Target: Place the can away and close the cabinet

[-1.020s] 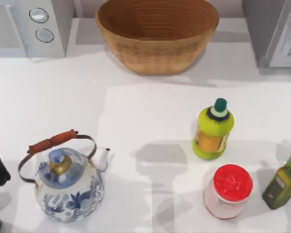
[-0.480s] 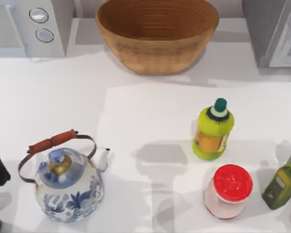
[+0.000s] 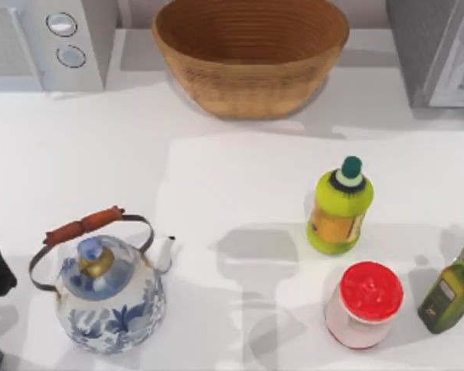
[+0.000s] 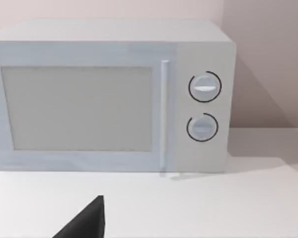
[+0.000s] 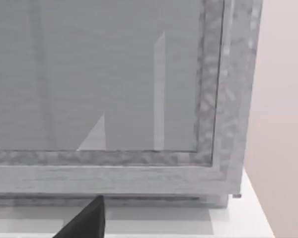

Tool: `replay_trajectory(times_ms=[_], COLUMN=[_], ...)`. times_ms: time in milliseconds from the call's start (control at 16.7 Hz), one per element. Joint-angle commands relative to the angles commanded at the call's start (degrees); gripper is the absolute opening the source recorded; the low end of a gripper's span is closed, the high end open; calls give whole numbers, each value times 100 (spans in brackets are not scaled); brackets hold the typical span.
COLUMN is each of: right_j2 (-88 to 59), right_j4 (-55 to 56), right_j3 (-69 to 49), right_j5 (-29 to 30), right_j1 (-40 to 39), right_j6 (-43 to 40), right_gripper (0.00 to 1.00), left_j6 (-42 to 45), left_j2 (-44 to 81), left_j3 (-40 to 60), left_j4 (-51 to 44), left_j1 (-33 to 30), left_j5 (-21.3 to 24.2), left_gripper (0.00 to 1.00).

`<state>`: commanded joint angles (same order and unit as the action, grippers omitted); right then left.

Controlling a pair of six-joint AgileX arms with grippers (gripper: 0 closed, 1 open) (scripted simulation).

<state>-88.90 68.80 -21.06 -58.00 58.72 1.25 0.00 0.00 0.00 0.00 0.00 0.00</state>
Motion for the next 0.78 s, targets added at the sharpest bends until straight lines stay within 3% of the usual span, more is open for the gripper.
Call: replay_trajectory(times_ms=[360, 780], right_j2=[12, 194], right_j4=[-391, -3160], right_j3=[-317, -2713], right_j5=[-31, -156], right_j1=[-9, 144], right_j6=[0, -19], right_gripper=[100, 100], left_j6=[0, 0], left_j2=[0, 0], left_j3=[0, 0], left_j4=[0, 0], left_j1=[0, 0], left_j5=[0, 0], left_gripper=[100, 100])
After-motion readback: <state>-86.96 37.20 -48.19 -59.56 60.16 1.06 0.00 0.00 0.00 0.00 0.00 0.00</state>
